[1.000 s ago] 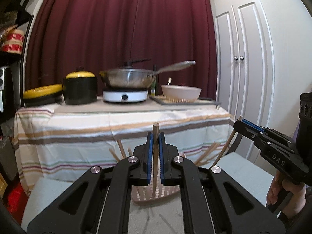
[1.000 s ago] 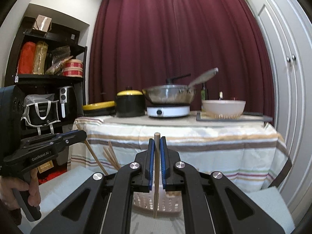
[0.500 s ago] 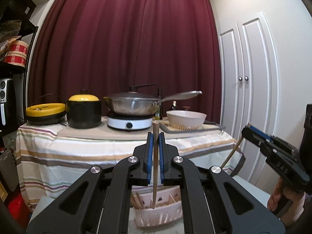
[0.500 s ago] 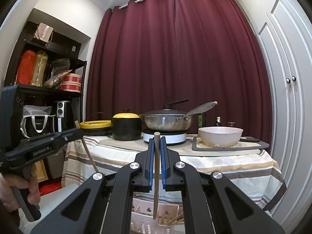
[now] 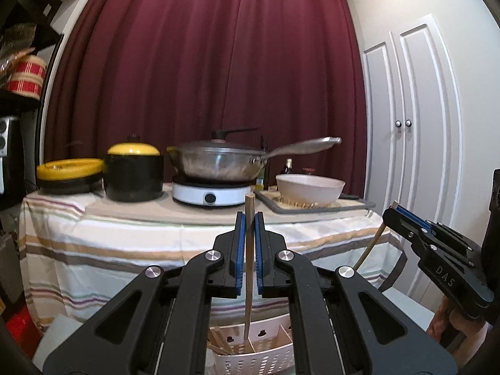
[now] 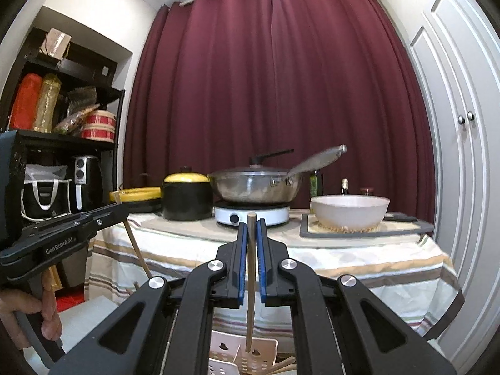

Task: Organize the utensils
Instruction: 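Lift both held chopsticks and lower them into the pink holder, then open both tools to release the chopsticks into the holder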

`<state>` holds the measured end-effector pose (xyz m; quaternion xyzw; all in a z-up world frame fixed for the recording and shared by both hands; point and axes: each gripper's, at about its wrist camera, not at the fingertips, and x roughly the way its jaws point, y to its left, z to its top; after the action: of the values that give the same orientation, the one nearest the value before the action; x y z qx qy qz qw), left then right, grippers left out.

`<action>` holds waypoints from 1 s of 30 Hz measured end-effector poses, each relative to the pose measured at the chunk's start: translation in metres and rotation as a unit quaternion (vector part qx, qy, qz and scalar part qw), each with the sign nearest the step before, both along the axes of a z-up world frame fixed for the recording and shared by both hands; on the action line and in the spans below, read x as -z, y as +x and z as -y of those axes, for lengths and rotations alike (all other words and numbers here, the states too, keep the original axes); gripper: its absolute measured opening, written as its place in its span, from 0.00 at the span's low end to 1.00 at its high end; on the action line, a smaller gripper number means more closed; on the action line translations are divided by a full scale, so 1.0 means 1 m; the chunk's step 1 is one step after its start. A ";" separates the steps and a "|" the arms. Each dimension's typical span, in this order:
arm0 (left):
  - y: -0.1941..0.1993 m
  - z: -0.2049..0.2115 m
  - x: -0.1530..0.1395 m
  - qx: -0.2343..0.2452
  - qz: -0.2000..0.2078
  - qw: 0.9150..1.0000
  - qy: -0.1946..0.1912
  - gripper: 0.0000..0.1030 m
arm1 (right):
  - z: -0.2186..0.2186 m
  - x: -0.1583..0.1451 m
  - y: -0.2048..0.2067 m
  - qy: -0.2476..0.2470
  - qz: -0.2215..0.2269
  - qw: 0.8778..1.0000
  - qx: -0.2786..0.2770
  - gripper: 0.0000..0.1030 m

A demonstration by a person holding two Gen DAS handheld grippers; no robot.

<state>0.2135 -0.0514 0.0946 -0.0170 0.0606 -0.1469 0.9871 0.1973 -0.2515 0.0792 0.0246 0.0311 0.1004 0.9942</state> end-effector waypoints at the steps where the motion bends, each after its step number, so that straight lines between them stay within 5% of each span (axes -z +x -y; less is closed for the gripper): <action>1: 0.003 0.000 0.005 -0.001 -0.003 1.000 0.001 0.06 | 0.000 0.004 0.003 0.000 -0.004 1.000 0.000 0.07; 14: 0.036 0.003 0.079 -0.018 -0.069 0.997 0.014 0.06 | -0.006 0.065 0.037 -0.006 -0.081 0.997 0.000 0.07; 22: 0.039 0.002 0.084 -0.029 -0.064 0.997 0.027 0.07 | -0.009 0.083 0.047 -0.003 -0.110 0.994 -0.004 0.07; 30: 0.038 0.003 0.086 -0.025 -0.067 0.997 0.031 0.37 | -0.007 0.086 0.049 0.001 -0.120 0.993 -0.005 0.09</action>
<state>0.2518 -0.0549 0.0083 0.0018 0.1306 -0.1188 0.9843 0.2458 -0.2443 -0.0067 0.0370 0.1502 0.1015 0.9827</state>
